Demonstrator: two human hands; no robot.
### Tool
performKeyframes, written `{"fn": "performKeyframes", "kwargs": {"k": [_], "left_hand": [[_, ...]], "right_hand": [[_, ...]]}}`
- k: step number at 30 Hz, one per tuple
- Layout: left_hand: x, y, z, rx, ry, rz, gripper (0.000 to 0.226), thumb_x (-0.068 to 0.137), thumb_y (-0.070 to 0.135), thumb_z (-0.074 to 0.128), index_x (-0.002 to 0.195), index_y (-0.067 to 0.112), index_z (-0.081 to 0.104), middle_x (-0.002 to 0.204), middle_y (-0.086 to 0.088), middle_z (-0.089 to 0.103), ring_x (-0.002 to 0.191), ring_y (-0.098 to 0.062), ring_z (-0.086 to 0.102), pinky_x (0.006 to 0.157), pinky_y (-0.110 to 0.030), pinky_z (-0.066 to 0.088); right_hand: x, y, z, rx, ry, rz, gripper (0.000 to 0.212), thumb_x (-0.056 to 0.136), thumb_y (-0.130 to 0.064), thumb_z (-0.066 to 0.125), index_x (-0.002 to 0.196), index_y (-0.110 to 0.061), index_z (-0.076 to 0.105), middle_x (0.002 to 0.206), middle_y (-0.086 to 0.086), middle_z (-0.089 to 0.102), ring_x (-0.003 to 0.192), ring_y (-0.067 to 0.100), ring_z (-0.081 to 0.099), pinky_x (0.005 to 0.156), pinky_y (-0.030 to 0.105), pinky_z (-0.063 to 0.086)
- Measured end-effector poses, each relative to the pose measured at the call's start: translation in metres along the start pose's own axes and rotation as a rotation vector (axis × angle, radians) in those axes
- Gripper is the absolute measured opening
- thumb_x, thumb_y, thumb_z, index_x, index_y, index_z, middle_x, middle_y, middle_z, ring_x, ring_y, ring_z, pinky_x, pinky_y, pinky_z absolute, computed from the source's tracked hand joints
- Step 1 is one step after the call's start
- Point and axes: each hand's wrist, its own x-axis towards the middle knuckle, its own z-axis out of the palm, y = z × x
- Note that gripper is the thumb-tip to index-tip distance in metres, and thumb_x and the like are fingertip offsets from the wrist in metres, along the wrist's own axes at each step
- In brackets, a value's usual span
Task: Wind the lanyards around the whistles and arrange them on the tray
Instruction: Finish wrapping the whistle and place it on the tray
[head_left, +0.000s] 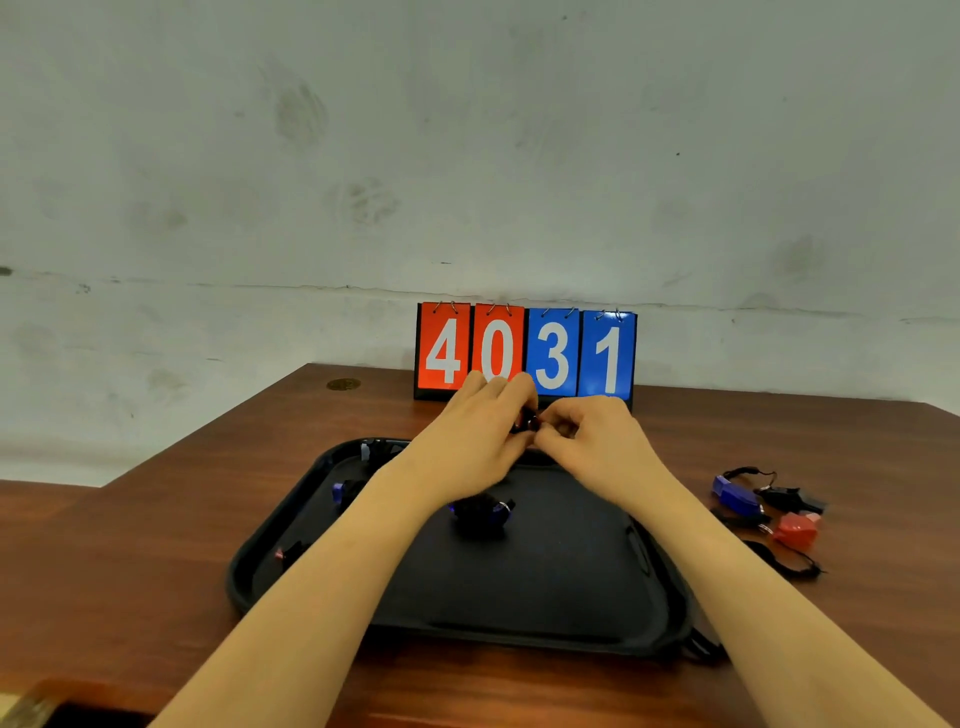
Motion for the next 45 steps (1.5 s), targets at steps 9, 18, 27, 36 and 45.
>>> {"fn": "performKeyframes", "kwargs": {"k": [9,18,27,36,45], "left_hand": [[-0.048,0.007,-0.015,-0.181,-0.163,-0.092,0.017,0.094,0.031,0.048,0.105,0.018,0.050,0.099,0.006,0.048,0.086,-0.006,0.048,0.075,-0.015,0.039],[-0.087,0.009,-0.019,-0.312,-0.328,-0.186,0.020,0.093,0.036,0.048,0.109,0.025,0.055,0.104,0.008,0.048,0.094,-0.005,0.051,0.087,-0.021,0.042],[-0.110,0.004,-0.010,-0.312,-0.368,-0.226,0.023,0.089,0.030,0.057,0.105,0.027,0.041,0.092,0.003,0.051,0.074,-0.009,0.051,0.072,-0.032,0.048],[-0.113,0.004,-0.001,-0.317,-0.177,-0.288,0.028,0.081,0.030,0.068,0.106,0.024,0.059,0.095,0.014,0.048,0.083,-0.001,0.048,0.072,-0.011,0.037],[-0.112,0.007,-0.002,-0.300,-0.154,-0.285,0.025,0.077,0.029,0.072,0.098,0.024,0.060,0.094,0.012,0.052,0.077,0.001,0.048,0.072,-0.014,0.039]], "right_hand": [[-0.039,-0.024,0.002,-0.118,-0.126,-0.065,0.013,0.082,-0.028,0.056,0.072,-0.020,0.058,0.062,-0.009,0.051,0.059,0.007,0.046,0.058,0.024,0.039],[-0.074,-0.029,0.016,0.223,-0.257,0.039,0.013,0.079,-0.012,0.058,0.066,-0.013,0.061,0.056,-0.009,0.049,0.053,0.004,0.042,0.056,0.021,0.039],[-0.079,-0.022,0.024,0.120,-0.323,0.063,0.013,0.077,-0.022,0.056,0.065,-0.024,0.060,0.062,-0.010,0.055,0.059,0.006,0.047,0.066,0.030,0.044],[-0.084,-0.026,0.027,-0.075,-0.265,0.032,0.011,0.084,-0.022,0.056,0.085,-0.022,0.067,0.085,-0.012,0.061,0.080,0.011,0.058,0.074,0.032,0.050],[-0.081,-0.031,0.025,-0.129,-0.303,0.081,0.007,0.082,-0.025,0.057,0.077,-0.024,0.062,0.074,-0.012,0.056,0.076,0.011,0.057,0.071,0.030,0.047]]}}
